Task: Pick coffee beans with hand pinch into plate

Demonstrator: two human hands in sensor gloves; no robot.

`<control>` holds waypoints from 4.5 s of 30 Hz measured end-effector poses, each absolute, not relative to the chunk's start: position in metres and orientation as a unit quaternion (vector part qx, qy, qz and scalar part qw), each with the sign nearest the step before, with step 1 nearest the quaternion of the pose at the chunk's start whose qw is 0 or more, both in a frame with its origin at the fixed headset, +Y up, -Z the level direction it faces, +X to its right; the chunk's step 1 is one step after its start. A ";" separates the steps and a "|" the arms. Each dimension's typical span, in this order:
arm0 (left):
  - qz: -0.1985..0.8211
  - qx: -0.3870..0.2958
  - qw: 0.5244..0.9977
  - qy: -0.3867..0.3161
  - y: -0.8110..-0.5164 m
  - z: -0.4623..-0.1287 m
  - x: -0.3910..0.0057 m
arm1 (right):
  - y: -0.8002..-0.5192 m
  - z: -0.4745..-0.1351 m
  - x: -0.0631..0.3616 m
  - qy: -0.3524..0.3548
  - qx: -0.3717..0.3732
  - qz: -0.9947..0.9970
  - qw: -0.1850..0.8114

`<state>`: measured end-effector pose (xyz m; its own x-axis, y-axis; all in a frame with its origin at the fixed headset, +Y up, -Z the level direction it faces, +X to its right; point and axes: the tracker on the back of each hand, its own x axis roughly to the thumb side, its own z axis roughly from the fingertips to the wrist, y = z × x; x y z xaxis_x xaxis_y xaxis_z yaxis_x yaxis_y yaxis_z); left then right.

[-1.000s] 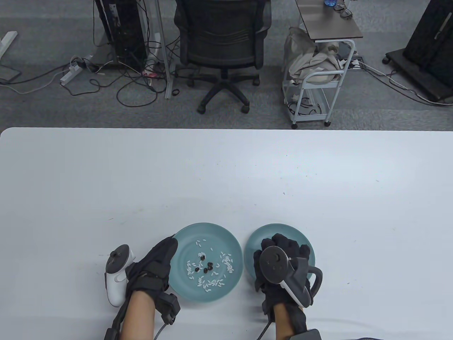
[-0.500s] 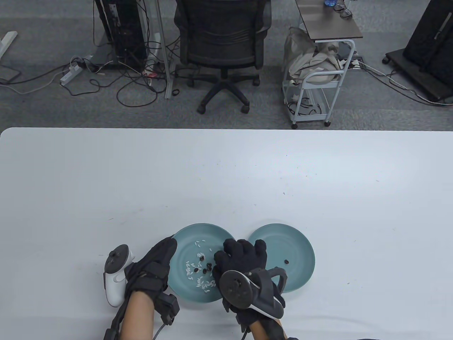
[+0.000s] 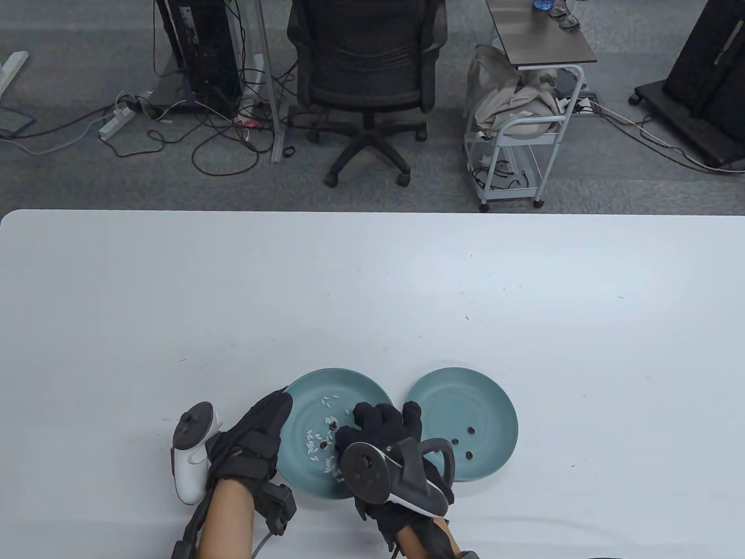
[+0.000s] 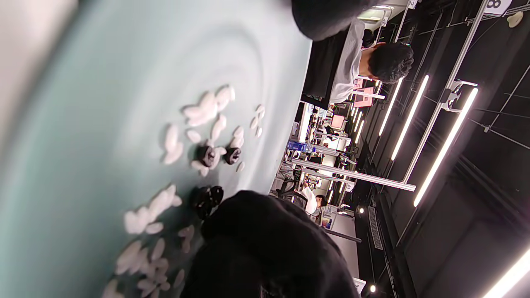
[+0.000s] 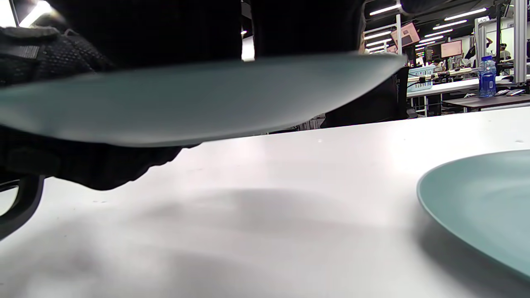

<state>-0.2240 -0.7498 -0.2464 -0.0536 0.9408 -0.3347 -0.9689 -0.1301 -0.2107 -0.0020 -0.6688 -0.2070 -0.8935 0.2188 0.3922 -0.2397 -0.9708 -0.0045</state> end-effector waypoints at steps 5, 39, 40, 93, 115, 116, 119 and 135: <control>0.722 -0.198 0.662 0.037 -0.750 -0.246 -0.225 | -0.671 -0.208 -0.005 -0.028 0.194 0.976 0.092; 0.722 -0.200 0.661 0.035 -0.749 -0.246 -0.224 | -0.667 -0.209 -0.004 -0.044 0.198 0.971 0.125; 0.722 -0.200 0.661 0.035 -0.749 -0.246 -0.224 | -0.667 -0.209 -0.004 -0.043 0.197 0.971 0.125; 0.732 -0.207 0.648 0.034 -0.749 -0.246 -0.222 | -0.668 -0.207 -0.001 -0.014 0.195 0.975 0.107; 0.721 -0.214 0.658 0.017 -0.746 -0.247 -0.221 | -0.673 -0.208 -0.009 -0.016 0.198 0.976 0.089; 0.720 -0.217 0.659 0.017 -0.747 -0.248 -0.220 | -0.674 -0.209 -0.010 -0.012 0.199 0.976 0.087; 0.718 -0.220 0.660 0.019 -0.747 -0.248 -0.221 | -0.676 -0.210 -0.011 -0.008 0.201 0.976 0.083; 0.717 -0.205 0.665 0.028 -0.748 -0.248 -0.223 | -0.660 -0.213 0.015 -0.030 0.194 0.962 0.189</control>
<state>-0.2232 -0.7476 -0.2479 -0.0312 0.9428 -0.3319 -0.9658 -0.1139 -0.2330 0.0146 -0.6602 -0.2132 -0.8535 0.3523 0.3841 -0.3757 -0.9266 0.0150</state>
